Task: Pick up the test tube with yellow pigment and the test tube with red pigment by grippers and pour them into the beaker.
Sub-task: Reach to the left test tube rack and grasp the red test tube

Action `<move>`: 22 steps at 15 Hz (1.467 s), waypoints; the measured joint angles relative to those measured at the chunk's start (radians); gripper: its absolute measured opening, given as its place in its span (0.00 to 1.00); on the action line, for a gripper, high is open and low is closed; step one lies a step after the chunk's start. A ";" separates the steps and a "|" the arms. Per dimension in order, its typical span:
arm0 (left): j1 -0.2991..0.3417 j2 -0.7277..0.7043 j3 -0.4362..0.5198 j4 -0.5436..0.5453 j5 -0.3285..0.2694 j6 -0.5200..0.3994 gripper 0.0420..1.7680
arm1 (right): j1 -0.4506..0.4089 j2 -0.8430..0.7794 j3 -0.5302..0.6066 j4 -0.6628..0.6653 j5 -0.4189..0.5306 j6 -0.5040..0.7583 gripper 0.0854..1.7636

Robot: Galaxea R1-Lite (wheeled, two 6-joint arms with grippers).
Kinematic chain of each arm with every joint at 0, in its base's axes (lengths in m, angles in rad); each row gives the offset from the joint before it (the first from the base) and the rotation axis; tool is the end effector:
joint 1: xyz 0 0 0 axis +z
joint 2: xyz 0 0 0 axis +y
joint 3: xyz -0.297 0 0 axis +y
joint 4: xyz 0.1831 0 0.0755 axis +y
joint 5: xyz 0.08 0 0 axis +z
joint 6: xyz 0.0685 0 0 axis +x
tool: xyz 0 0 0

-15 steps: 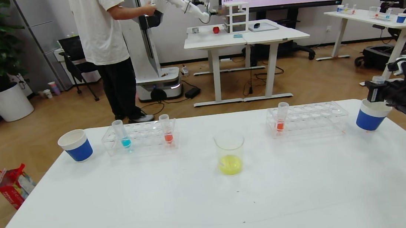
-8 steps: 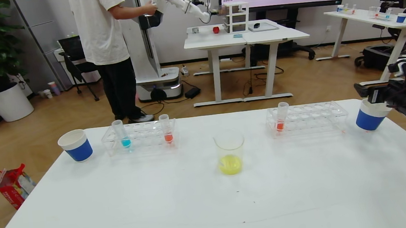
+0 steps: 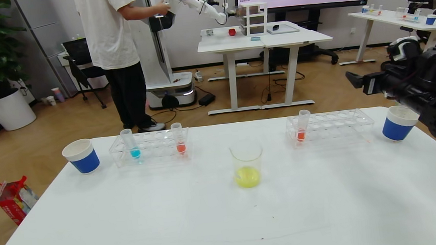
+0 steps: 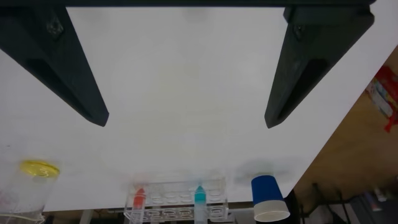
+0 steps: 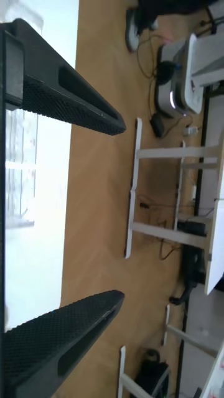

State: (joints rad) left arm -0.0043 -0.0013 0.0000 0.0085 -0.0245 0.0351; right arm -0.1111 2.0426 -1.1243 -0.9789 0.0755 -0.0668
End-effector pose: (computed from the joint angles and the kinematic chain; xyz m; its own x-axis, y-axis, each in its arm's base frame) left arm 0.0345 -0.0018 0.0743 0.9996 -0.0288 -0.0072 0.0290 0.9990 0.0349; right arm 0.4520 -0.0452 0.1739 0.9975 -0.0354 0.0604 0.0397 0.9967 -0.0712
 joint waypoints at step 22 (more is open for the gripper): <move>0.000 0.000 0.000 0.000 0.000 0.000 0.99 | 0.140 -1.501 0.796 0.198 -0.022 -0.075 0.98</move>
State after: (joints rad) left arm -0.0047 -0.0013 0.0000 0.0089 -0.0245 0.0351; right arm 0.0291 0.5415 -0.3281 -0.7806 0.0538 -0.1417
